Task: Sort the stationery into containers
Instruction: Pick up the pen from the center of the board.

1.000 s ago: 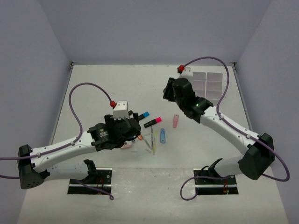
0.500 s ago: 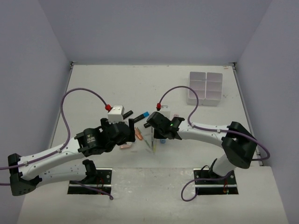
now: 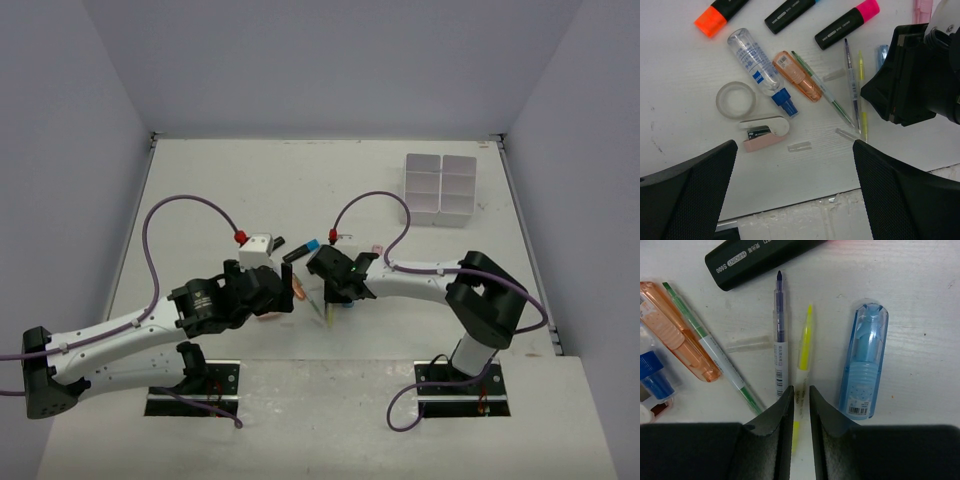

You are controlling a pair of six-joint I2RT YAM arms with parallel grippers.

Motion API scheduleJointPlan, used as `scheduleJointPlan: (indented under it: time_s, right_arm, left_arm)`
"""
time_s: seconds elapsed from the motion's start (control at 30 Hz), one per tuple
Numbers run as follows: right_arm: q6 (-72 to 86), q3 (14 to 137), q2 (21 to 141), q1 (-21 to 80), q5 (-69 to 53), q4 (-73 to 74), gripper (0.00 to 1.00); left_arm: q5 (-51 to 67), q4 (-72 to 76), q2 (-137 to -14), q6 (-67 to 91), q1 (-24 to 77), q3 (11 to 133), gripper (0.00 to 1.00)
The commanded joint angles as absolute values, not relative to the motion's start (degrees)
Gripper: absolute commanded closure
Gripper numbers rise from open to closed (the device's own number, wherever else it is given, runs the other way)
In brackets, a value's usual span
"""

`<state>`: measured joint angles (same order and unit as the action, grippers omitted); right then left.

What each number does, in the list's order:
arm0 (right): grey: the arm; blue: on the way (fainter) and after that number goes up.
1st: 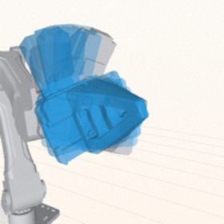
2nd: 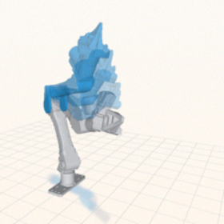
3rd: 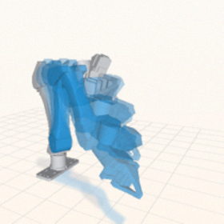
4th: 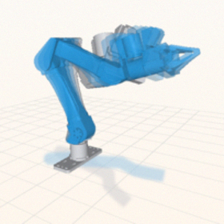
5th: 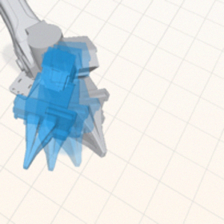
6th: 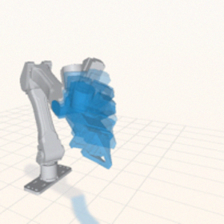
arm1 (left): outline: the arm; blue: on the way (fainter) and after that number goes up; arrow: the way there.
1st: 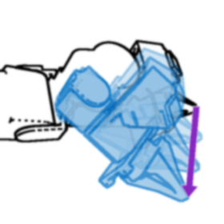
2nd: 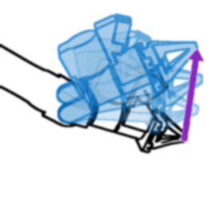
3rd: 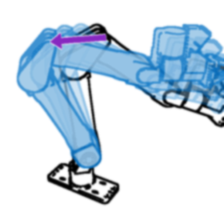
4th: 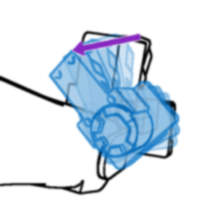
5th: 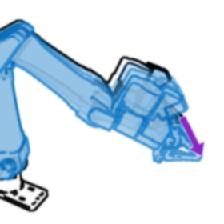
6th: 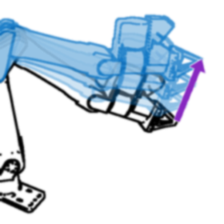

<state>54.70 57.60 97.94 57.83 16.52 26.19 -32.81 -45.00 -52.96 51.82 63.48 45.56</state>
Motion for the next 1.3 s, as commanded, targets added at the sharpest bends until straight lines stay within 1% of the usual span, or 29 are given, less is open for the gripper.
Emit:
scheduleJointPlan:
  time_s: [0.0, 0.3, 0.57, 0.63, 0.7, 0.8, 0.9, 1.03, 1.17, 1.27]
  right_arm:
    - [56.42, 59.33, 98.46, 58.52, 16.76, 25.39, 0.8]
    - [56.91, 59.57, 99.45, 58.62, 17.34, 26.58, 0.81]
    - [58.27, 57.92, 100.51, 58.62, 17.67, 26.6, 0.82]
    - [58.44, 57.76, 100.63, 58.62, 17.67, 26.54, 0.85]
    - [58.72, 57.92, 100.23, 58.62, 18.28, 27.24, 0.98]
    - [58.9, 58.61, 98.48, 58.61, 19.65, 29.26, 1.0]
    - [59.06, 61.21, 92.39, 58.62, 25.63, 37.15, 1.0]
    - [58.81, 61.01, 81.44, 58.55, 29.51, 41.69, 1.0]
    - [56.17, 57.99, 71.23, 58.6, 29.06, 40.43, 1.0]
    - [53.96, 54.76, 65.55, 58.59, 28.54, 37.62, 1.0]
  left_arm:
    - [-32.17, -42.55, -53.16, 50.72, 63.28, 45.01, 0.0]
    - [-31.89, -42.36, -53.22, 50.85, 63.28, 44.77, 0.0]
    - [-35.7, -47.24, -52.06, 55.76, 63.28, 46.52, 0.0]
    - [-36.25, -47.85, -52.18, 57.01, 63.28, 46.82, 0.0]
    - [-36.3, -48.25, -52.68, 58.85, 63.28, 46.96, 0.0]
    - [-35.16, -48.57, -53.51, 61.52, 63.28, 47.05, 0.0]
    - [-32.65, -47.88, -55.37, 66.31, 63.28, 45.65, 0.0]
    - [-28.12, -44.07, -57.89, 70.71, 63.28, 43.61, 0.0]
    - [-25.94, -43.44, -63.51, 71.15, 63.37, 44.83, 0.0]
    - [-26.52, -50.35, -69.24, 84.06, 63.59, 48.88, 0.03]
